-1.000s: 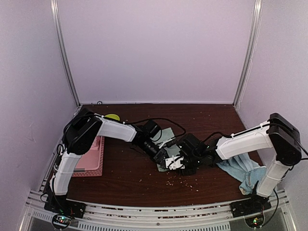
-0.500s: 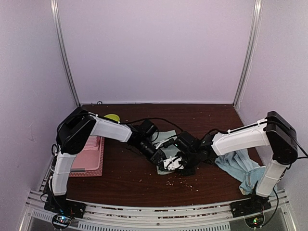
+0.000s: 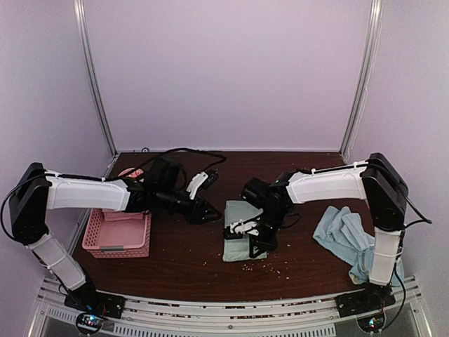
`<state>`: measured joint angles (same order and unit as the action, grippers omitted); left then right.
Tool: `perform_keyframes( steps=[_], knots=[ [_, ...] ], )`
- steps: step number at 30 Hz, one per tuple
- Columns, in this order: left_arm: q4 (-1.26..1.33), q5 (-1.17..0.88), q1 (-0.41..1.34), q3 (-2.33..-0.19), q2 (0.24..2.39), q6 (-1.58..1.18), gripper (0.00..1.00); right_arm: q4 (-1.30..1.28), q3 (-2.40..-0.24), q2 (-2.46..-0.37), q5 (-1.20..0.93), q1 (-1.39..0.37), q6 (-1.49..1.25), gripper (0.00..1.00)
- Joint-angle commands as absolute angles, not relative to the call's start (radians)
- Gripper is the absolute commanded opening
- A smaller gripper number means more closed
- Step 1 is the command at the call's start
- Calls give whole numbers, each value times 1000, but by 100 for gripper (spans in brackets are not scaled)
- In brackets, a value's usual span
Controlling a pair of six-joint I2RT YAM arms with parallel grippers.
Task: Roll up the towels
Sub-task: Roll the towel at the center of the board.
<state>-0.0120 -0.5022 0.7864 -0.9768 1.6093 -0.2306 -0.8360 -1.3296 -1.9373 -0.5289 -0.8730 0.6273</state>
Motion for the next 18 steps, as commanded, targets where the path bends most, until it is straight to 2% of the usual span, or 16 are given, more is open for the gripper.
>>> perform_keyframes(
  steps=[1,4,8,12,18],
  knots=[
    [144,-290,830,-883,1476,-138,38,-1014,-1402,-2057,-680,-790,614,0],
    [121,-196,905,-866,1412,-3,38,-1032,-1412,-2117,-728,-755,611,0],
    [64,-185,993,-891,1413,112,38,-1003,-1398,-2156,-744,-726,577,0],
    [-6,-203,1077,-946,1488,220,38,-993,-1394,-2177,-746,-715,563,0],
    [-176,-101,1179,-1126,1695,341,41,-997,-1397,-2196,-749,-707,556,0]
  ],
)
